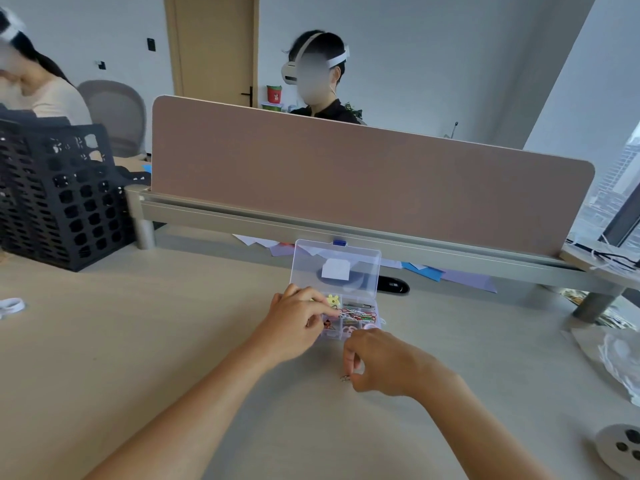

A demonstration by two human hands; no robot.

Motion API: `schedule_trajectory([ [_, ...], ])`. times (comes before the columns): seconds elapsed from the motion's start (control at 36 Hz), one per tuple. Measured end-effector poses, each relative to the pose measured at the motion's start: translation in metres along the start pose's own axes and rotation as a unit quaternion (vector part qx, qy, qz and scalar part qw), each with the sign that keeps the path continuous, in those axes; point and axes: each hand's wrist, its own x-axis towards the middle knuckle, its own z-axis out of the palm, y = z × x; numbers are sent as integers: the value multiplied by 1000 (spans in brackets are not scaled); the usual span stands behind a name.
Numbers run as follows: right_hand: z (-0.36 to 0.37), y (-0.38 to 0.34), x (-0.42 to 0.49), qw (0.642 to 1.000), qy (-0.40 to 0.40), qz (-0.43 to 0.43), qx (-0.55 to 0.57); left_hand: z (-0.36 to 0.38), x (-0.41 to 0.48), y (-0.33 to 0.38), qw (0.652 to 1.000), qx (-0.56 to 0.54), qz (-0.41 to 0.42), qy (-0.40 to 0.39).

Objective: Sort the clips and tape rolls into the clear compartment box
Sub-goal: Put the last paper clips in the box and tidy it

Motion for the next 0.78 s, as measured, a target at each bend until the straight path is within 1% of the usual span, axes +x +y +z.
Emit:
schedule_trajectory([
  [0.17,2,1,-2,1000,-5,15,15,1,-4,-4,1000,-5,8,29],
  [0.36,5,6,-1,999,-2,16,41,4,-3,-7,999,-5,10,35],
  [0.44,8,11,1,998,-5,19,66,5,-2,-5,999,23,10,22],
  [0.53,7,14,3,995,2,22,99,6,0,-4,997,66,11,45],
  [0.58,0,19,6,991,49,32,120,6,2,-4,995,88,6,56],
  [0.67,-12,34,14,977,161,60,125,7,2,-5,990,129,7,50],
  [0.69,-15,38,16,972,185,71,126,8,3,-5,990,133,4,49],
  [0.78,-22,46,26,966,209,92,123,11,5,-10,992,104,-36,57],
])
